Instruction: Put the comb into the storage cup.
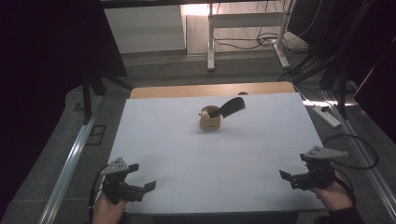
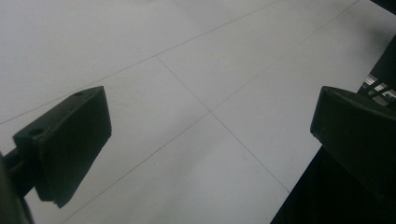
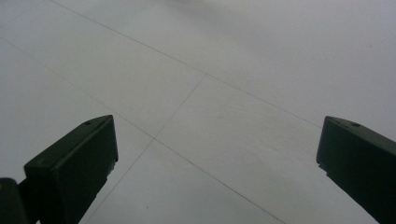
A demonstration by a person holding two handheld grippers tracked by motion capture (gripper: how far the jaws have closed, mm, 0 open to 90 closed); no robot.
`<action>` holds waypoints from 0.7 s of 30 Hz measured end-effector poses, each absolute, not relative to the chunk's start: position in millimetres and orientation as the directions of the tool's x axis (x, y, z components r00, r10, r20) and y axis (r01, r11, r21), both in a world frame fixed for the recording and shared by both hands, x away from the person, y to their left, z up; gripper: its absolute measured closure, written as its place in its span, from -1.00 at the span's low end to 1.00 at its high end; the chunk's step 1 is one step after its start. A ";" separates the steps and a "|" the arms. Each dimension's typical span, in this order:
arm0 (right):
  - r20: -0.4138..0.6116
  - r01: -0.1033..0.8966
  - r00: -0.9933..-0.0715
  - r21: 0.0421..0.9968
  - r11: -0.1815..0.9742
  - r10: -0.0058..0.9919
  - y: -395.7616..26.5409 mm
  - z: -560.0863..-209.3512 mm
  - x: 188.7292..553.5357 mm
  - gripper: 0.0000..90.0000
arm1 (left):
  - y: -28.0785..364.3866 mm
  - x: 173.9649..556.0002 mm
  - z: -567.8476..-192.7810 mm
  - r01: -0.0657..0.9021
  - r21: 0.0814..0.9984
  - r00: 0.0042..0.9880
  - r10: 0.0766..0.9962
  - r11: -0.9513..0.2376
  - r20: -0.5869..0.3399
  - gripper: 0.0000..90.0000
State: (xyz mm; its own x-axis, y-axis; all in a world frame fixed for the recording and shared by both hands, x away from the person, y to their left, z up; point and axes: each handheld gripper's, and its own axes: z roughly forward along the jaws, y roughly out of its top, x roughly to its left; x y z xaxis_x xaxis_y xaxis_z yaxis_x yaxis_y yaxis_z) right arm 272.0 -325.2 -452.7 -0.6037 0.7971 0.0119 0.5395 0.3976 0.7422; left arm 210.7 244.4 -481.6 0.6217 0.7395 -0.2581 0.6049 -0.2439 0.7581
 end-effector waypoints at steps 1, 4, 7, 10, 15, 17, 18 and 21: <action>0.012 0.541 -0.600 0.743 0.395 0.800 -326.4 -452.5 270.9 -1.00 | 244.4 210.6 -481.6 0.605 0.758 0.620 0.742 -0.244 -0.256 -1.00; 0.015 0.544 -0.591 0.746 0.385 0.807 -329.8 -452.2 268.0 -1.00 | 245.2 210.2 -481.2 0.607 0.757 0.613 0.750 -0.243 -0.250 -1.00; 0.017 0.545 -0.583 0.749 0.376 0.812 -332.6 -452.2 265.5 -1.00 | 246.1 210.0 -481.2 0.608 0.757 0.606 0.757 -0.241 -0.245 -1.00; 0.018 0.547 -0.575 0.752 0.368 0.818 -335.6 -451.9 262.7 -1.00 | 246.3 209.7 -481.0 0.606 0.757 0.604 0.761 -0.245 -0.237 -1.00; 0.018 0.552 -0.564 0.752 0.360 0.826 -339.6 -452.4 258.9 -1.00 | 246.7 209.0 -480.8 0.606 0.755 0.601 0.766 -0.251 -0.227 -1.00; 0.016 0.554 -0.561 0.750 0.361 0.828 -341.2 -453.0 257.7 -1.00 | 247.3 208.8 -480.8 0.606 0.755 0.598 0.769 -0.250 -0.226 -1.00; 0.015 0.555 -0.559 0.749 0.361 0.829 -341.8 -453.2 257.2 -1.00 | 247.8 208.7 -480.8 0.606 0.755 0.596 0.771 -0.249 -0.224 -1.00; 0.014 0.561 -0.552 0.746 0.359 0.834 -344.3 -454.4 255.3 -1.00 | 248.9 208.4 -480.9 0.608 0.755 0.592 0.775 -0.247 -0.223 -1.00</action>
State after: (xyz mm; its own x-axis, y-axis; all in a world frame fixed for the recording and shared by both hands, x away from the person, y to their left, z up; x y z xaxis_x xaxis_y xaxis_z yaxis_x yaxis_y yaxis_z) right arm 255.3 -344.3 -454.4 -0.5518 0.8339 0.0141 0.5613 0.3588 0.7458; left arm 208.4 248.9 -480.9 0.5916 0.7747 -0.2232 0.6079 -0.2468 0.7547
